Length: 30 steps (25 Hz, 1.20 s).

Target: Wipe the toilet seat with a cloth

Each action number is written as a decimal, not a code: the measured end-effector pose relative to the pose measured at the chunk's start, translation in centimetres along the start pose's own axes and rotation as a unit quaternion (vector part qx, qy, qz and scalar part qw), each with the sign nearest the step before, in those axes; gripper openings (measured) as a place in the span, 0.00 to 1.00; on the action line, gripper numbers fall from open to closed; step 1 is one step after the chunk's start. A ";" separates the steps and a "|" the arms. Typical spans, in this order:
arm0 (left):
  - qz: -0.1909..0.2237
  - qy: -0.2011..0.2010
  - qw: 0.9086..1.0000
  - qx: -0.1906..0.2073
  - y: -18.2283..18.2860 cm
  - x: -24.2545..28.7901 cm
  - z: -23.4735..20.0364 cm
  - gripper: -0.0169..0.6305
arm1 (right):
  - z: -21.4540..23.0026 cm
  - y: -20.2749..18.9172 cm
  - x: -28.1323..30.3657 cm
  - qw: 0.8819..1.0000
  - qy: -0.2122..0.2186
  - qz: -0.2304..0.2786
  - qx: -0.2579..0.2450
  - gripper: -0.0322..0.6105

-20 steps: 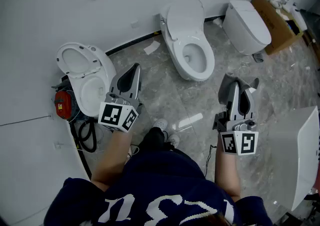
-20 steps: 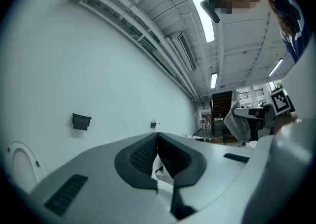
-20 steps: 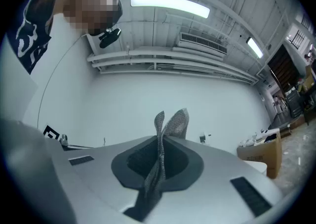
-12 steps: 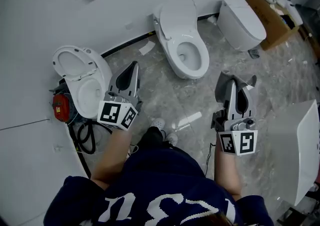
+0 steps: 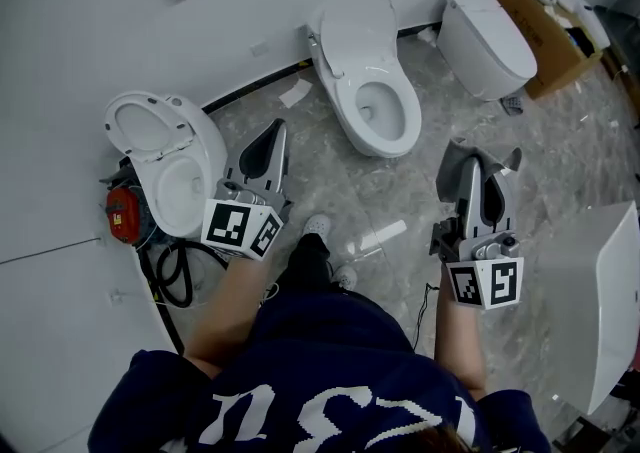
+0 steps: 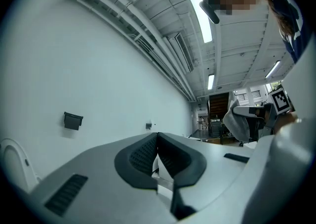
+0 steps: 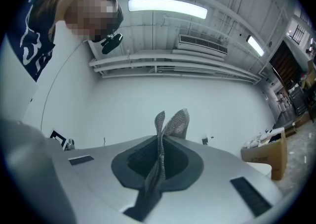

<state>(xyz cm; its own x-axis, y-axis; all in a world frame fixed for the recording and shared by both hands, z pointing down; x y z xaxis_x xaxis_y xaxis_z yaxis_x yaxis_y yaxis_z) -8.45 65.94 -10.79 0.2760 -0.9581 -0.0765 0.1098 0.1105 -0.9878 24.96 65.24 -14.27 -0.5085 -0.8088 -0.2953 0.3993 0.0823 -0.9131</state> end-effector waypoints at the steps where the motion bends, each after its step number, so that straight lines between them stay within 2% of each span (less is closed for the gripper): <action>1: -0.002 0.000 1.000 0.000 -0.3 0.4 -0.4 0.04 | 0.1 -0.3 0.6 1.000 0.002 -0.001 0.002 0.09; 8: 0.006 -0.022 1.000 -0.005 -3.1 7.2 -5.5 0.04 | 0.7 -3.5 8.5 0.999 0.032 -0.017 0.001 0.09; 15: 0.020 -0.059 0.998 0.010 -3.7 18.2 -14.8 0.04 | 2.0 -5.8 22.0 1.000 0.024 -0.007 -0.009 0.09; 19: 0.019 -0.085 0.996 0.018 -4.7 23.6 -18.6 0.04 | 3.3 -7.5 27.3 1.000 0.006 -0.001 -0.005 0.09; 25: 0.008 -0.099 0.995 0.011 -6.6 29.9 -21.2 0.04 | 5.9 -9.2 32.5 1.000 -0.013 -0.017 -0.001 0.09; 30: -0.010 -0.104 0.994 0.009 -8.6 34.6 -21.2 0.04 | 10.7 -10.6 36.1 0.999 -0.018 -0.031 0.007 0.09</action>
<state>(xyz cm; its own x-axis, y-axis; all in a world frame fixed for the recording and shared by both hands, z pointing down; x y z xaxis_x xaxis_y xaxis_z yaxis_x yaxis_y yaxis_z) -20.09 26.22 -7.78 0.4652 -0.8848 -0.0243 0.1344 0.0978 -0.9861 10.50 28.92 -12.25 -0.5044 -0.8329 -0.2276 0.3787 0.0235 -0.9252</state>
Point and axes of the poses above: the fingertips, and each gripper's own axes: x forward along the fingers, z to its right, y out of its top, the point moved 8 cm from there along -x, backward along the fingers, and after that the axes turned 10 degrees about x, right-handed, at the moved point
